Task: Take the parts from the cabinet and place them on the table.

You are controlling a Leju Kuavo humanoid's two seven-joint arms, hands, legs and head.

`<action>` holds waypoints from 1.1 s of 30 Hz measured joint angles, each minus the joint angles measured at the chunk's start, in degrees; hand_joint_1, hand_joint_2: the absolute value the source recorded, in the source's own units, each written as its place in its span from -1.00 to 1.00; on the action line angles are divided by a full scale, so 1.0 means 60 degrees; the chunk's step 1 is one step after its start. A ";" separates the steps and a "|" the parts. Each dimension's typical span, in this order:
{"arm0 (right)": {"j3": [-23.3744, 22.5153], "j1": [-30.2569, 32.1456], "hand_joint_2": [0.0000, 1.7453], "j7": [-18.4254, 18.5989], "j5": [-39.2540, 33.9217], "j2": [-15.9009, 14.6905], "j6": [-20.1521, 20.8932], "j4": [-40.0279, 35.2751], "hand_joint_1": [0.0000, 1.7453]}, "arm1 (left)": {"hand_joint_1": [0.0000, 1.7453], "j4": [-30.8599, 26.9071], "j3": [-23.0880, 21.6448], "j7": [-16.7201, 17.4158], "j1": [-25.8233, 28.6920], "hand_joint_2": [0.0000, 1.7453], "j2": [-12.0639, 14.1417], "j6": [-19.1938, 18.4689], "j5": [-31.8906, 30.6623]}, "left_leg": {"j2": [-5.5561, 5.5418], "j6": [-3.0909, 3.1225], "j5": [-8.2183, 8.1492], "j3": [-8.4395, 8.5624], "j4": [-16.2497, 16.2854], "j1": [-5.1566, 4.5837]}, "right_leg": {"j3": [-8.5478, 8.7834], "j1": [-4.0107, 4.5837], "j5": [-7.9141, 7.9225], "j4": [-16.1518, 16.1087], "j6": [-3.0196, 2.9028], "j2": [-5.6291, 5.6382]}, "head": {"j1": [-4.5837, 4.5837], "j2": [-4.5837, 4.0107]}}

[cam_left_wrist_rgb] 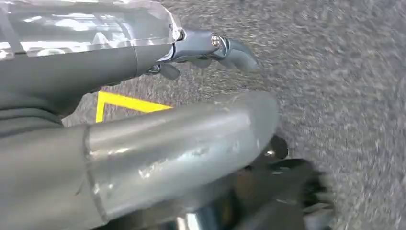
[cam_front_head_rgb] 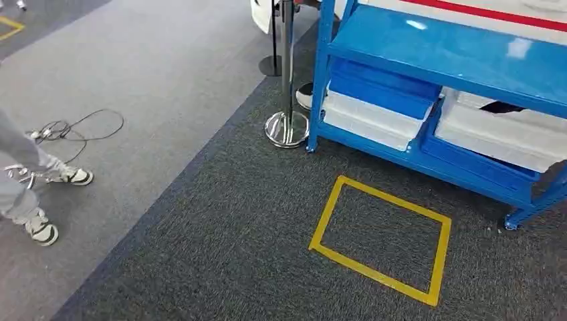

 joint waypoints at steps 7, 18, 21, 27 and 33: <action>-0.0026 0.0005 -1.00 -0.0004 0.0055 0.0007 0.0055 0.0004 -1.00 | -1.00 0.0000 0.0000 -0.0007 0.0050 -1.00 0.0004 0.0000 0.0109 | -0.0691 0.0157 0.1249 0.0205 -0.1183 0.0005 | 0.0039 0.0021 -0.0079 0.0129 0.0055 0.0932 | -0.0018 0.0000; -0.0033 0.0002 -1.00 -0.0062 0.0080 0.0011 0.0109 0.0015 -1.00 | -1.00 0.0000 0.0004 -0.0076 0.0051 -1.00 0.0000 0.0015 0.0146 | 0.0219 0.0512 0.1210 0.0365 -0.1569 0.0019 | -0.1594 -0.0021 -0.1306 0.3012 0.0550 0.0106 | 0.0106 0.0000; -0.0037 0.0031 -1.00 -0.0066 0.0080 -0.0004 0.0109 0.0015 -1.00 | -1.00 -0.0004 0.0004 -0.0076 0.0033 -1.00 0.0000 0.0015 0.0142 | 0.0542 0.0434 0.1122 0.0485 -0.1569 0.0019 | -0.0619 -0.0039 -0.0180 0.1187 0.0519 -0.0111 | 0.0106 0.0000; -0.0037 0.0023 -1.00 -0.0113 0.0087 -0.0004 0.0127 0.0015 -1.00 | -1.00 -0.0004 0.0004 -0.0073 -0.0035 -1.00 -0.0004 0.0007 0.0142 | 0.1043 0.0100 0.0958 0.0740 -0.1608 -0.0073 | -0.0104 0.0119 -0.0038 0.0071 0.0120 -0.0304 | 0.0091 0.0000; -0.0040 -0.0011 -1.00 -0.0138 0.0145 0.0011 0.0127 0.0015 -1.00 | -1.00 0.0000 0.0004 -0.0029 0.0053 -1.00 0.0007 -0.0029 0.0146 | -0.0076 -0.0027 -0.0507 -0.0722 0.1513 0.0011 | -0.0055 0.0047 0.0038 0.0020 -0.0080 0.0316 | -0.0011 0.0000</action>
